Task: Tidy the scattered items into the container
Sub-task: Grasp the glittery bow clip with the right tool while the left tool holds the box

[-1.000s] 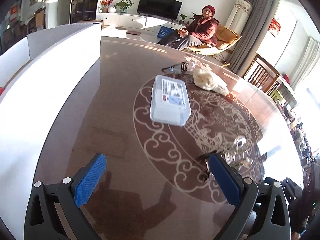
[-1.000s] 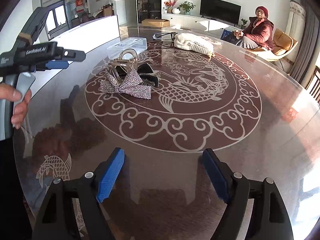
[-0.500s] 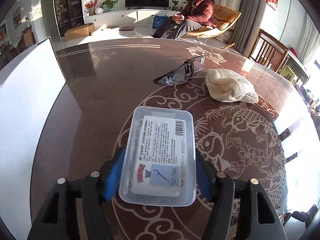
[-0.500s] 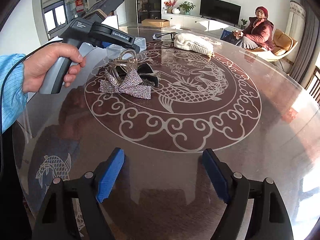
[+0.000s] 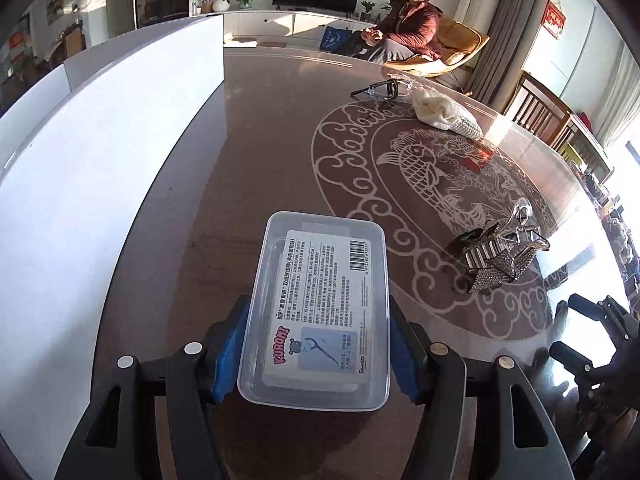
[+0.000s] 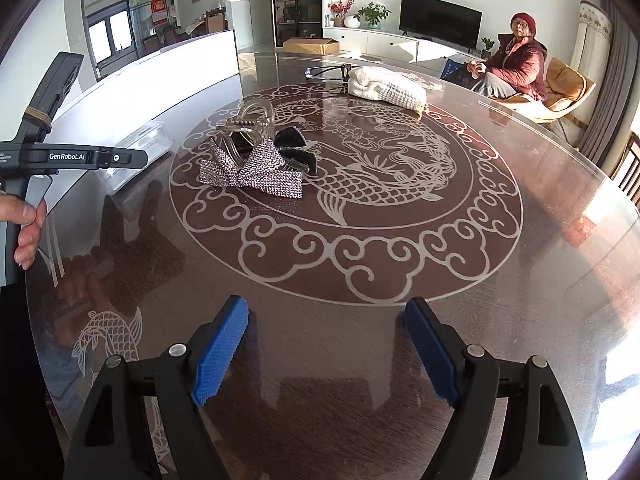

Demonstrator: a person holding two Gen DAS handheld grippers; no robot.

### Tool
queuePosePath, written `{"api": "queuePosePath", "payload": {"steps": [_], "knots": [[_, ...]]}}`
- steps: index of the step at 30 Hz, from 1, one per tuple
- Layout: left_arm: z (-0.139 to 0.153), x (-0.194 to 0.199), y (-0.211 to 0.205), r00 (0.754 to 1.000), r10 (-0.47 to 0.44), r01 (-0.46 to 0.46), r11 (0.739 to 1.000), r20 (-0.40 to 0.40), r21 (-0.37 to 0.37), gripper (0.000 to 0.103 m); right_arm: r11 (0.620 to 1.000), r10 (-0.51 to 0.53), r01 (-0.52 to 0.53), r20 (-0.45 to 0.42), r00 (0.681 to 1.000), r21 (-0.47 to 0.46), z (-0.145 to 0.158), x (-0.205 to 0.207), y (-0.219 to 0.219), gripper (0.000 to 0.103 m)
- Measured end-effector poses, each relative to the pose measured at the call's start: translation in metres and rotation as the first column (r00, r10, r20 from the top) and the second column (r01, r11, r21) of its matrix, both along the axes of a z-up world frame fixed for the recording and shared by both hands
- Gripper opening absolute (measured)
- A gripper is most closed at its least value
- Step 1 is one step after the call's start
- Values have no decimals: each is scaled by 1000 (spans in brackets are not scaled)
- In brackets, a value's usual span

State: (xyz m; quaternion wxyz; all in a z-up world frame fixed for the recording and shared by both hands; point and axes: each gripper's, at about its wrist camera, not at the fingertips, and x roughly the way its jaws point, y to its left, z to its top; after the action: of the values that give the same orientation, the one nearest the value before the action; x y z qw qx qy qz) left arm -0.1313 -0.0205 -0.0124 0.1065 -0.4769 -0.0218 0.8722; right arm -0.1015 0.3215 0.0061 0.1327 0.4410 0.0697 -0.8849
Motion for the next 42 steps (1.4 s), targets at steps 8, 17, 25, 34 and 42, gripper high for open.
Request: {"api": "queuePosePath", "payload": {"steps": [8,17,25,34,42], "knots": [[-2,-5,11,999,-13,11,998,-43,-57,62,1000,-22,22,-4,1000,21,-2,-33,-52,81],[-3,-7,11,998,-23,19,998,-60,-61,62,879,-471,476,94,877,-38,3,-99,19,81],[-3,-12,8,998,7,-10,999,-62,-51,63,875,-401,424,140,905,-235,5,-96,-67,83],[-1,-21,-13,997,71,-71,997,-41,-2,63,812,-562,569,92,822,-130,4,-156,-94,82],[-3,-22,-1,998,47,-50,995,-41,-83,63,904,-421,419,-2,907,-84,1,-106,-38,80]]}}
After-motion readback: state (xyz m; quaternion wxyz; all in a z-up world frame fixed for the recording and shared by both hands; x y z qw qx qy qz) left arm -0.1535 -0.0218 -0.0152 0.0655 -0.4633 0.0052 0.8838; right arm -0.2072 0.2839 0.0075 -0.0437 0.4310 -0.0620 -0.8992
